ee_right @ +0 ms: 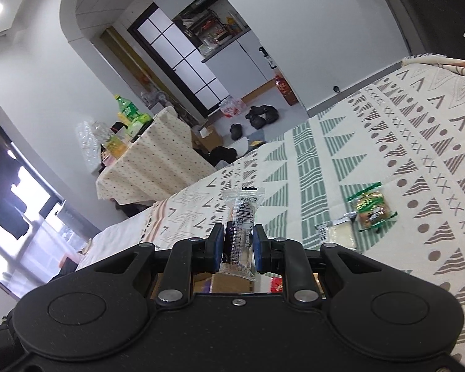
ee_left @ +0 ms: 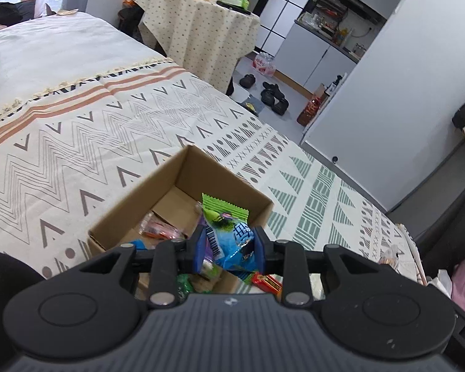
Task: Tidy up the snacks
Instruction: 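Carry both snacks over the box and open both tools to drop them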
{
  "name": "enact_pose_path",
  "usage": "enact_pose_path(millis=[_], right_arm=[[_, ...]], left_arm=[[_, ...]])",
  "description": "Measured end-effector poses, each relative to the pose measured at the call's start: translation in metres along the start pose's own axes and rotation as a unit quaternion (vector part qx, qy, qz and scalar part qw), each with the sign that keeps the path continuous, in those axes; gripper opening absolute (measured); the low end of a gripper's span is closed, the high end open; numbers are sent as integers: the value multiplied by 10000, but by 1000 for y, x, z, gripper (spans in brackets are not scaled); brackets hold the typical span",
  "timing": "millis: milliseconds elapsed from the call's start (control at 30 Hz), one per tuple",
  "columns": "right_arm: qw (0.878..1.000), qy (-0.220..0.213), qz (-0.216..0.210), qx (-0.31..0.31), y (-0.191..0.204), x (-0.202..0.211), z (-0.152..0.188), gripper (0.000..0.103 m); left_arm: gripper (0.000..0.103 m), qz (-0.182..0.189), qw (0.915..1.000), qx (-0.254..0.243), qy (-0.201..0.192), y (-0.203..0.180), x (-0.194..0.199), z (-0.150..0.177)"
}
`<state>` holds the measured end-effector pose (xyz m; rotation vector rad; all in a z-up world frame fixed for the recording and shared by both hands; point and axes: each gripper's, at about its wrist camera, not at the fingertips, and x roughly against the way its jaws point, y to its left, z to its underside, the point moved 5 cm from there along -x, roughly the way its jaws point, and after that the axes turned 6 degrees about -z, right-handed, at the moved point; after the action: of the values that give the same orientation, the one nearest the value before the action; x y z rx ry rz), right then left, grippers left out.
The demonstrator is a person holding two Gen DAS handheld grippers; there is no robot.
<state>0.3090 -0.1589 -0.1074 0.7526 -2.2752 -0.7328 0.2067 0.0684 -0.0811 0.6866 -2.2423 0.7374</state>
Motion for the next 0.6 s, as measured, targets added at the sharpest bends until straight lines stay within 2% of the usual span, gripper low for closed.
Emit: enact_pose_path(millis=[267,600], right_arm=[[9997,144,-139,123,18,-11,11,20],[9987,357,-243,282,39,-32,24,20]], left_arm=[[31,11,9998,180,74,24,-10,-14],[31,124,9986,335,385,47,-41,-25]])
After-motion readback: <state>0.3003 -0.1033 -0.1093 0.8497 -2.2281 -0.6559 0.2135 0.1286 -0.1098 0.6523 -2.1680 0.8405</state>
